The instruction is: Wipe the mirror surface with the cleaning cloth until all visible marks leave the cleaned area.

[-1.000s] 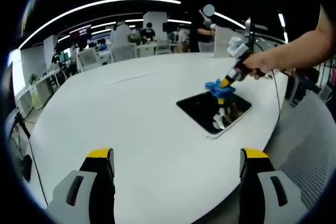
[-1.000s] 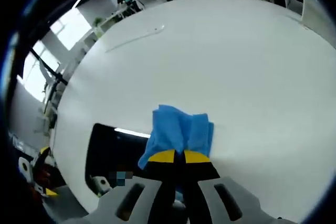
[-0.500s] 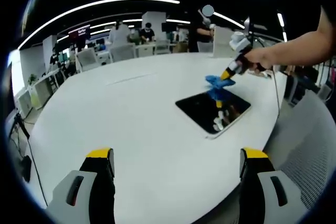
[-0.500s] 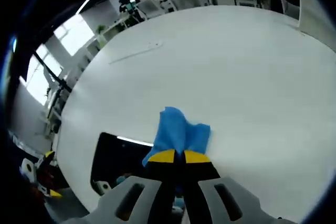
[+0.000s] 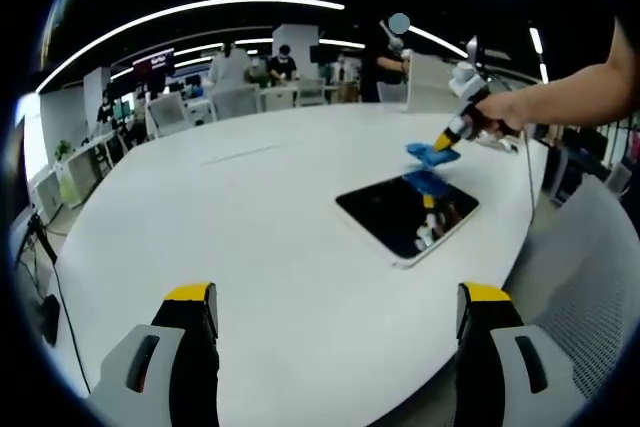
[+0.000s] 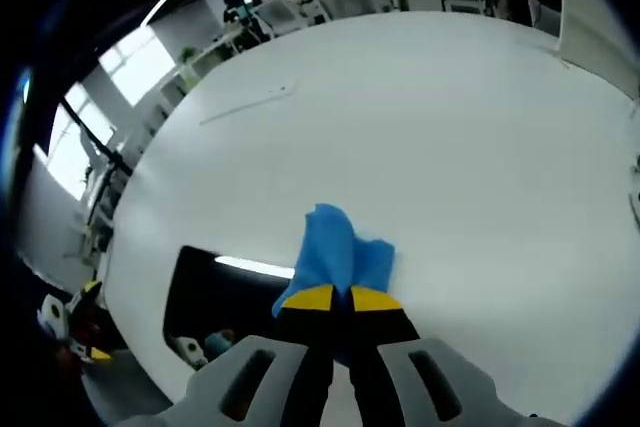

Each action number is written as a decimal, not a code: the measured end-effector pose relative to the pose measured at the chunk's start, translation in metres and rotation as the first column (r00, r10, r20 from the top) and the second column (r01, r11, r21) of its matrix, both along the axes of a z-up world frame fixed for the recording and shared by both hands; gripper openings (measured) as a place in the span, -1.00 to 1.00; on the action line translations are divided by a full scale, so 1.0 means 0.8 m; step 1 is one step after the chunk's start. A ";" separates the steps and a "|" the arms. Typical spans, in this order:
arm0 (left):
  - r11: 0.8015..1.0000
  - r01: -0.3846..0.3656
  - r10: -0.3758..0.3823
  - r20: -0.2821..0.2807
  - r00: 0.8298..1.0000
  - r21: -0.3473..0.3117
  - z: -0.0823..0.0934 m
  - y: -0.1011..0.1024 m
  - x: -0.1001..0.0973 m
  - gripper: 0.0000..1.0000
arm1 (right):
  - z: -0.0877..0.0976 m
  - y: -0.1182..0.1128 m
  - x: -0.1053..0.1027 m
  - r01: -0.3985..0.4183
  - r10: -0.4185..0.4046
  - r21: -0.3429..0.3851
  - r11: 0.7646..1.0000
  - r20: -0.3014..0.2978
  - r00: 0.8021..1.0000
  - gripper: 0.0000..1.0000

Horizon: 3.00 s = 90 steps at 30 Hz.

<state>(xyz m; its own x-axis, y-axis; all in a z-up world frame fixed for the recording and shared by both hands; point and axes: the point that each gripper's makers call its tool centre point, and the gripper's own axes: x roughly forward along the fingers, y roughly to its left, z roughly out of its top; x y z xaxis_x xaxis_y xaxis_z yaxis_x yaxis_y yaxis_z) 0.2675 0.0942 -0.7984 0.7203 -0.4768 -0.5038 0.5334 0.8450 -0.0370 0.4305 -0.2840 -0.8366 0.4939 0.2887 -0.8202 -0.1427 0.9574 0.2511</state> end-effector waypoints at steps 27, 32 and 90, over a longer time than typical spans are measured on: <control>1.000 0.004 -0.004 -0.002 1.000 0.006 -0.002 -0.002 0.000 0.99 | -0.042 -0.044 -0.043 -0.034 0.032 -0.104 0.994 -0.020 0.999 -0.97; 1.000 -0.025 0.025 0.004 1.000 0.002 0.000 0.004 0.003 0.99 | -0.006 -0.039 -0.038 -0.091 0.100 -0.072 0.993 0.132 0.986 -0.67; 0.998 -0.023 0.024 0.029 0.999 -0.052 0.015 -0.007 0.005 0.99 | 0.047 -0.058 -0.184 -0.133 0.190 -0.144 0.981 0.546 0.816 0.94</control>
<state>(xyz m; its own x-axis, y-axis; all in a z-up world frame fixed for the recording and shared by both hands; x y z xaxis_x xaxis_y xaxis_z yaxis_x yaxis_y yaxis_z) 0.2717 0.0886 -0.7864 0.7461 -0.4846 -0.4566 0.5150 0.8547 -0.0656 0.2830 -0.3304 -0.7990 0.8263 0.3404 -0.4488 -0.3848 0.9230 -0.0084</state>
